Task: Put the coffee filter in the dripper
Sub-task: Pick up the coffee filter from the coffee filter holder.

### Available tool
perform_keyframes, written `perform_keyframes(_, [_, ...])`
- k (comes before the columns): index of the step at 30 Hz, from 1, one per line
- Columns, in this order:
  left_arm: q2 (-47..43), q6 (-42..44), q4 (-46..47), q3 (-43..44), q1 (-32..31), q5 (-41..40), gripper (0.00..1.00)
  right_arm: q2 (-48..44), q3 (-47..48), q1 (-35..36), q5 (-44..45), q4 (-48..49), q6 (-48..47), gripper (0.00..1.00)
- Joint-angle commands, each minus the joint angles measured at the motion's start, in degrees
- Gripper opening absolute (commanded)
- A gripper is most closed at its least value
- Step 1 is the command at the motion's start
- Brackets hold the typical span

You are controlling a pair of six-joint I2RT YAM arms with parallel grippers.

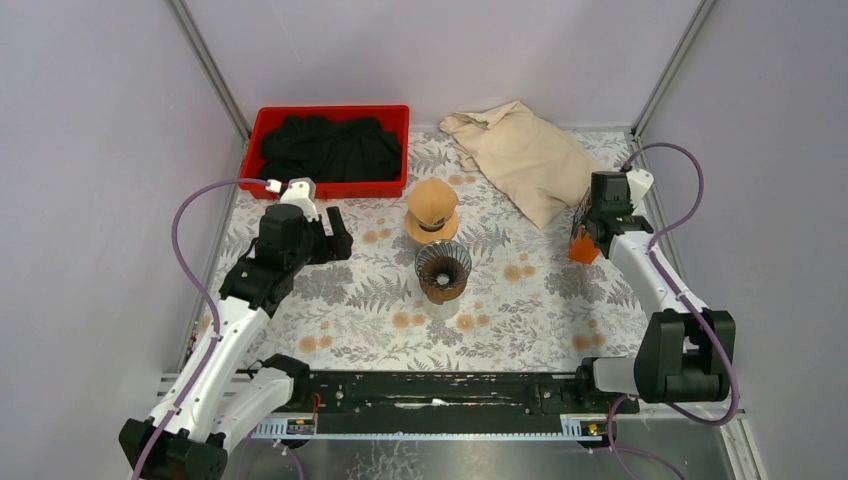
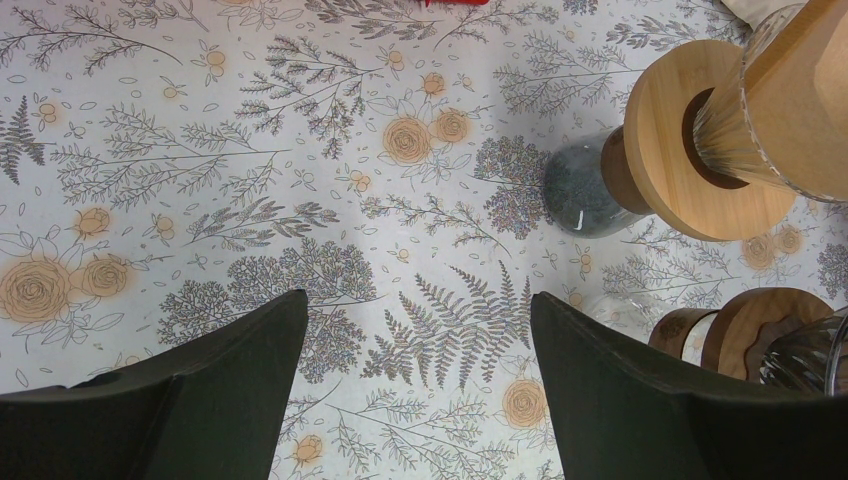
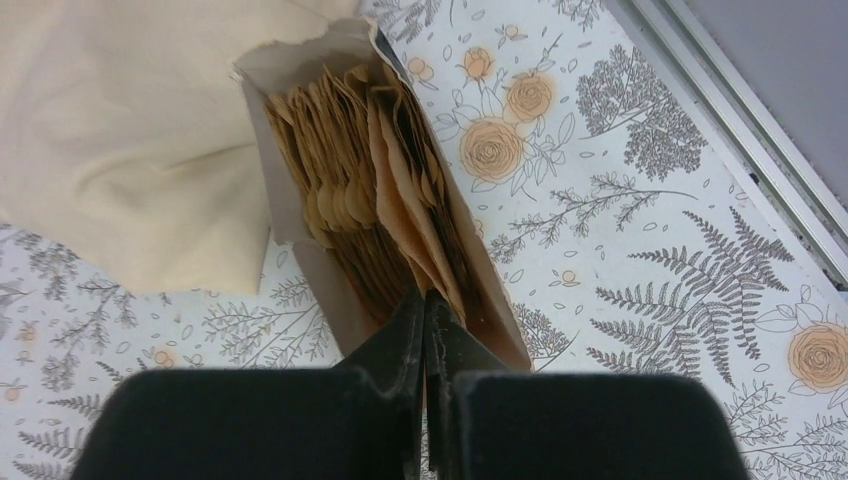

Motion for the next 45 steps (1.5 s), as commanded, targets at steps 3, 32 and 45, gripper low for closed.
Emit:
perform_keyframes(3, [-0.73, 1.14, 3.55, -0.5, 0.34, 0.53, 0.89, -4.21, 4.19, -0.36, 1.91, -0.63, -1.3, 0.0])
perform_keyframes(32, [-0.42, 2.01, 6.08, -0.62, 0.33, 11.16, 0.88, -13.73, 15.47, -0.36, -9.37, -8.96, -1.94, 0.0])
perform_keyframes(45, [-0.66, -0.94, 6.4, 2.27, -0.11, 15.77, 0.86, -17.11, 18.33, -0.36, -17.74, -8.55, -2.52, 0.0])
